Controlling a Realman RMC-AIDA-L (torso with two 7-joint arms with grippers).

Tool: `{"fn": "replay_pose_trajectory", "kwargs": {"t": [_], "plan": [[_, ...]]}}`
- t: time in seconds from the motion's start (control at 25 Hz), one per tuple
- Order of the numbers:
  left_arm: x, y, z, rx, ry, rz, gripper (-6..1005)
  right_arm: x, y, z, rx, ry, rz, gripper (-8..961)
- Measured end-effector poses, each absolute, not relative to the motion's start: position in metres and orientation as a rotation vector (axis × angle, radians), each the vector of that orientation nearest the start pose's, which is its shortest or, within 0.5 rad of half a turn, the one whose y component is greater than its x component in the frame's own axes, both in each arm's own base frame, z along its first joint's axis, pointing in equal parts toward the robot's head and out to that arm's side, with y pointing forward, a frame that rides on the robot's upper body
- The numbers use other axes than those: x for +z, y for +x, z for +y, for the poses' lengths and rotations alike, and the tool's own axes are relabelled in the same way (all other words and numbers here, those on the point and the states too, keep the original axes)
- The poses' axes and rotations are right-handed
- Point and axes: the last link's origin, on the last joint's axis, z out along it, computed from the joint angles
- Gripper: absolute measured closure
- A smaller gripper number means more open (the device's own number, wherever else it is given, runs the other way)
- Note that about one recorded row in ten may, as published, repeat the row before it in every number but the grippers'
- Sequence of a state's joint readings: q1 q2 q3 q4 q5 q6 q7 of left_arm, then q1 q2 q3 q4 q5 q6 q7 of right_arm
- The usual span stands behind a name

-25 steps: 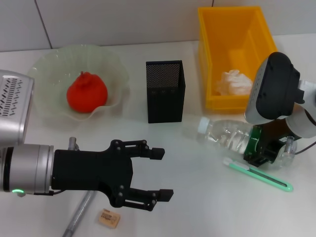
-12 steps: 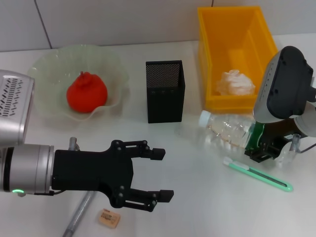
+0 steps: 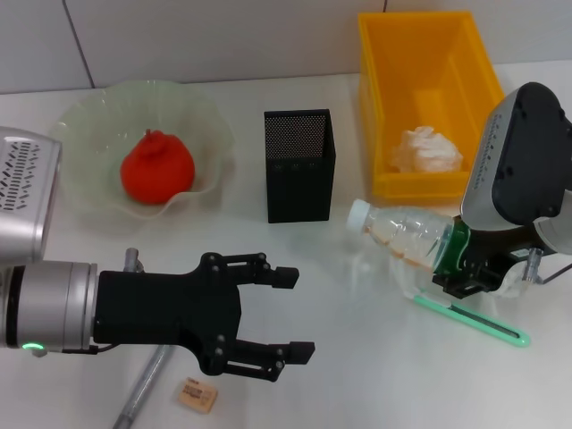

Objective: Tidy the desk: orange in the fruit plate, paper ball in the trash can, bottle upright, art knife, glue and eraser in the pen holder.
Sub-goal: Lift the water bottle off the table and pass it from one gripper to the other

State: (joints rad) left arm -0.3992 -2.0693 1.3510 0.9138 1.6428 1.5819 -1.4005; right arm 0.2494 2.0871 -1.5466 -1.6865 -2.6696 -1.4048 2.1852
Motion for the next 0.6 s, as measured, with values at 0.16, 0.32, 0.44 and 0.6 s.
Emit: {"fn": "replay_pose_trajectory", "kwargs": {"t": [0.16,0.32,0.44,0.6], "plan": [[-0.038,-0.200,0.286,-0.752,-3.081,-0.223,154,0.012,0.200,0.304,-0.523,-2.607,0.293,193],[-0.038,-0.202,0.285,-0.753,-3.073,-0.238,154,0.013,0.195,0.300,-0.504,-2.611,0.272,193],[-0.037,-0.205,0.284,-0.752,-3.064,-0.248,154,0.014,0.190,0.297,-0.472,-2.615,0.259,193],[-0.036,-0.207,0.283,-0.753,-3.057,-0.252,155,0.018,0.187,0.294,-0.444,-2.608,0.249,193]]}}
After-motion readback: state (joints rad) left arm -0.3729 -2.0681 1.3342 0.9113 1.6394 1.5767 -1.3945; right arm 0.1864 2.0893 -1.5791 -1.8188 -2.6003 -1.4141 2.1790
